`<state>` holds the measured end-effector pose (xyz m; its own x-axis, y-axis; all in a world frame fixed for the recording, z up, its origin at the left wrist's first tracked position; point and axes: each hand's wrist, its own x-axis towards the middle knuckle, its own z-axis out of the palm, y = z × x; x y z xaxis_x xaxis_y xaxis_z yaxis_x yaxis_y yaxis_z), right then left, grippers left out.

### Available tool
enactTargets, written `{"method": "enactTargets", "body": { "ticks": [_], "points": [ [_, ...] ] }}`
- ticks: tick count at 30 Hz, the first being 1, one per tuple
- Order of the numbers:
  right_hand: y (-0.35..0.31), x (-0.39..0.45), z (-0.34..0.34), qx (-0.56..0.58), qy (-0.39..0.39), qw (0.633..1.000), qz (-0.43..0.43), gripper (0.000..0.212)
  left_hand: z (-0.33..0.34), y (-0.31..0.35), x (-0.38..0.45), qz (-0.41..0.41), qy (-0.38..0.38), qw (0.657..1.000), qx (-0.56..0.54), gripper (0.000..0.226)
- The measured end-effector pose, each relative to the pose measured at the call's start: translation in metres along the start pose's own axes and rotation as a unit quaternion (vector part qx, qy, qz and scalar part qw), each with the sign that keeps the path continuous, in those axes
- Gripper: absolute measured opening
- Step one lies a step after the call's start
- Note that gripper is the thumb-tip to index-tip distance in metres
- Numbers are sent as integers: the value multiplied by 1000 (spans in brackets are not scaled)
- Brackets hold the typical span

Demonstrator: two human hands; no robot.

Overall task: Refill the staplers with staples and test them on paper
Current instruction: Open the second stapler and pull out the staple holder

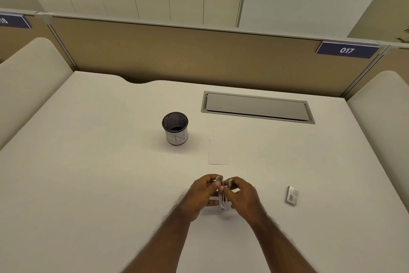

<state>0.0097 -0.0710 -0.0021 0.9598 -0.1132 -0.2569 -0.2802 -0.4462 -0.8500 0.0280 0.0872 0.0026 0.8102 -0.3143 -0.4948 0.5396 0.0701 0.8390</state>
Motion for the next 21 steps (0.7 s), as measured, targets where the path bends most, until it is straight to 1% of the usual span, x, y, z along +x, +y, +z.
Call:
{"method": "enactTargets", "body": {
  "ticks": [4,6,10,13,17,21],
  "points": [
    [-6,-2,-4,44,-24,999,6,15,-4,4,-6,9,-38,999,5,24],
    [-9,-2,-5,65,-35,997,11,16,-3,7,-9,15,-43,999,5,24],
    [-13,-3,-6,88,-49,995,14,12,-2,9,-12,33,-45,998,17,22],
    [-17,-3,-6,85,-56,995,17,12,-2,10,-14,43,-43,998,21,23],
    [-20,-4,-6,73,-56,996,12,21,-3,9,-16,50,-38,998,12,22],
    [-22,-6,-2,69,-52,996,13,11,-3,4,-17,50,-30,998,6,22]
  ]
}}
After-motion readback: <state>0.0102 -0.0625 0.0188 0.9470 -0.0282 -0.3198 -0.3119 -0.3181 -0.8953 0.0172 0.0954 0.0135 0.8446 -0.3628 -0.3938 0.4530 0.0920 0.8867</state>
